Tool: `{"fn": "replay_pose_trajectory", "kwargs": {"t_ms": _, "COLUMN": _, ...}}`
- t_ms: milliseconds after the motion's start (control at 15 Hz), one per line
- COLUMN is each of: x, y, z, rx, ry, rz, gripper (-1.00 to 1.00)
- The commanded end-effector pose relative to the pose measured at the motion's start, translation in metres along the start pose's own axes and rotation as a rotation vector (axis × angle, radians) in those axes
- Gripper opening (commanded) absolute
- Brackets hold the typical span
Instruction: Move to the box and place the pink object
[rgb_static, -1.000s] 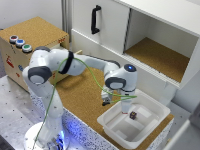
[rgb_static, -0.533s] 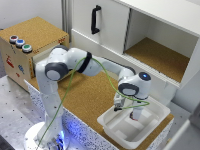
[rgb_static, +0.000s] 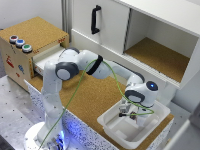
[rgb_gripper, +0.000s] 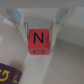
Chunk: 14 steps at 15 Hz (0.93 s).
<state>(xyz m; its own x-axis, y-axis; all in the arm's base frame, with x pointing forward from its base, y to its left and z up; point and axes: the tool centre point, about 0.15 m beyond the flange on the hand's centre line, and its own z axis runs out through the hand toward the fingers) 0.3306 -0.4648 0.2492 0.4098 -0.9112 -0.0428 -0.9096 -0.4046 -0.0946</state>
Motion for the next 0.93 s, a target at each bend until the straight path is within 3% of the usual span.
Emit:
{"fn": "replay_pose_trajectory", "kwargs": {"t_ms": 0, "x": 0.025, "y": -0.024, "z": 0.017, "rx": 0.032, "ry": -0.152, "rz": -0.043, "gripper": 1.0}}
{"fn": "replay_pose_trajectory", "kwargs": {"t_ms": 400, "x": 0.004, "y": -0.028, "z": -0.028, "rx": -0.005, "ry": -0.019, "rz": -0.062, "gripper": 1.0}}
{"fn": "replay_pose_trajectory", "kwargs": {"t_ms": 600, "x": -0.005, "y": -0.03, "z": -0.059, "rx": 0.031, "ry": 0.043, "rz": -0.059, "gripper": 1.0}}
{"fn": "replay_pose_trajectory", "kwargs": {"t_ms": 867, "x": -0.038, "y": -0.043, "z": -0.087, "rx": 0.07, "ry": 0.035, "rz": -0.06, "gripper": 1.0}}
